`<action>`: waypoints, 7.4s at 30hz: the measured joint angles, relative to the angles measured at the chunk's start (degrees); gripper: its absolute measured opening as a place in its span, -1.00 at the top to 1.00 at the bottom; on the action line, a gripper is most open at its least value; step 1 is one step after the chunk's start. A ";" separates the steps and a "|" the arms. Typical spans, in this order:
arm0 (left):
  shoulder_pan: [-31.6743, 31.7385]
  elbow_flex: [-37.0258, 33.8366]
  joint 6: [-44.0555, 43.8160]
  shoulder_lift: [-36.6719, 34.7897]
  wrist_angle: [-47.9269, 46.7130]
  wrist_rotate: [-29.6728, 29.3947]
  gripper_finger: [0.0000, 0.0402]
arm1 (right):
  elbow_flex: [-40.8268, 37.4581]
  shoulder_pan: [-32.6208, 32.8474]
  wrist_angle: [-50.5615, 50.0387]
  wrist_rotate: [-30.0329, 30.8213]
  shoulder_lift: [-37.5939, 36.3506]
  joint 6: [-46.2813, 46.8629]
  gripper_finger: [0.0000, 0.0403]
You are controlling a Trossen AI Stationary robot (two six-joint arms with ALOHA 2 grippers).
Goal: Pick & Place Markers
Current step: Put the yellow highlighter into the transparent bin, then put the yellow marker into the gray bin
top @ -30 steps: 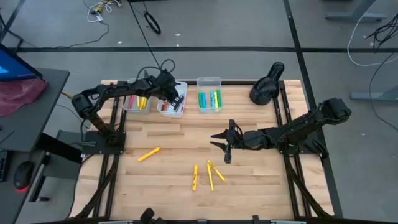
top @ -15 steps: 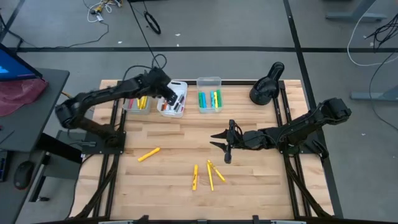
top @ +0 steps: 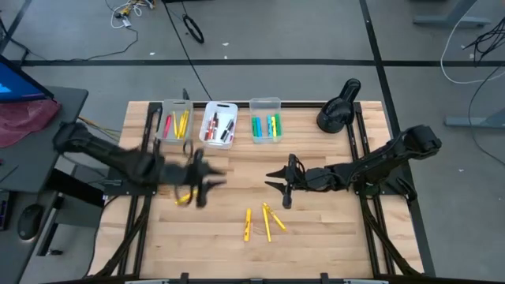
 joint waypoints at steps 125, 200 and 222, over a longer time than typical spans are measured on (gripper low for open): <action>-4.77 -4.78 -1.99 12.78 12.67 -22.66 0.06 | 16.75 -24.50 -21.42 -10.89 0.26 9.00 0.74; -2.48 -4.80 -8.25 13.63 11.78 -18.53 0.12 | -11.93 11.99 9.05 -11.09 13.32 8.57 -0.17; -2.37 -4.80 -8.27 13.65 11.85 -18.55 0.12 | -8.61 11.80 6.79 -5.59 17.55 3.86 -0.30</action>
